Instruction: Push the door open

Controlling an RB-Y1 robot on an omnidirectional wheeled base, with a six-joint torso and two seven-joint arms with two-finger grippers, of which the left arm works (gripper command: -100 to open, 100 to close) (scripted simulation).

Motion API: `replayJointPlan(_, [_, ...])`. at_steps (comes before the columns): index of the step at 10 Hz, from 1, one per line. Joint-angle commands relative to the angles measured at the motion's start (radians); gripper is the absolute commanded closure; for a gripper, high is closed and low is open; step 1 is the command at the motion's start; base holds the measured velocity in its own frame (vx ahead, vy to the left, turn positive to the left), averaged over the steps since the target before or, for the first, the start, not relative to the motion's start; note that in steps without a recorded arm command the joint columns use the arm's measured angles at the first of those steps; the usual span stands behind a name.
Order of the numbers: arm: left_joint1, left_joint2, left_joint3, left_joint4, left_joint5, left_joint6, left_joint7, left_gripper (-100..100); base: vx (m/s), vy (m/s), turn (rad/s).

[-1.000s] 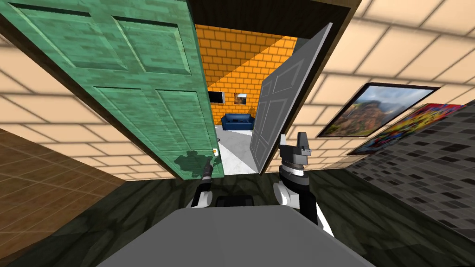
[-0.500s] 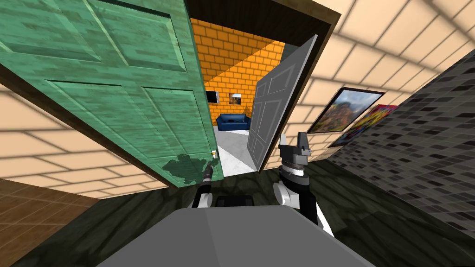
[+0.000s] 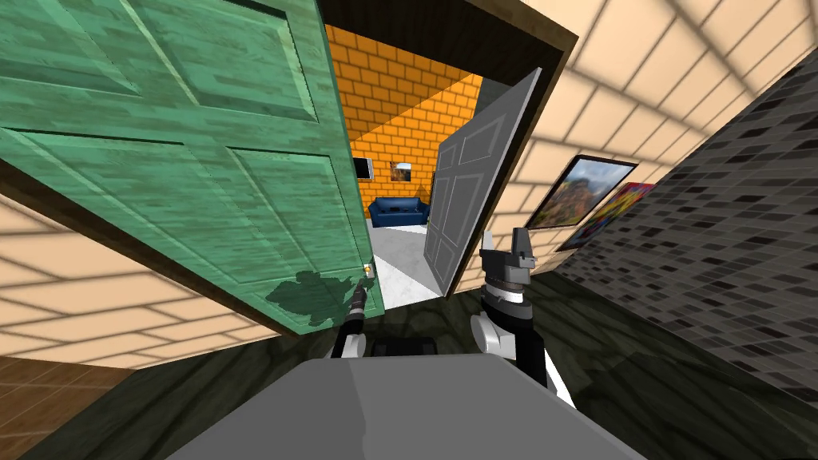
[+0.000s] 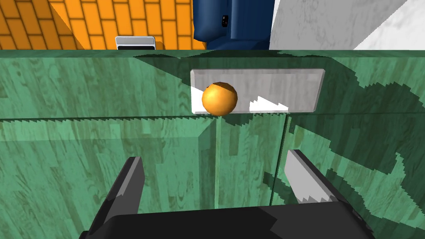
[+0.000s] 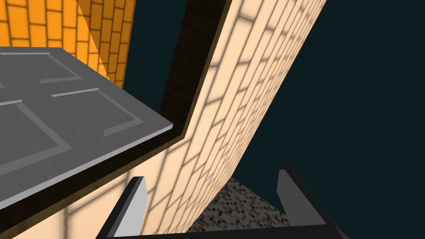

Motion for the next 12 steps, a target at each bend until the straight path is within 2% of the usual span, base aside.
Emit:
replayJointPlan(1, [-0.005, -0.001, 0.005, 0.008, -0.001, -0.002, 0.003, -100, 0.187, 0.040, -0.026])
replayJointPlan(7, [-0.018, -0.003, 0.020, 0.028, -0.005, -0.006, 0.013, -100, 0.179, 0.047, -0.021])
replayJointPlan(8, [-0.018, -0.003, 0.020, 0.028, -0.005, -0.006, 0.013, 100, -0.017, -0.006, 0.001])
replayJointPlan(12, [-0.018, -0.003, 0.020, 0.028, -0.005, -0.006, 0.013, 100, -0.015, -0.004, 0.000])
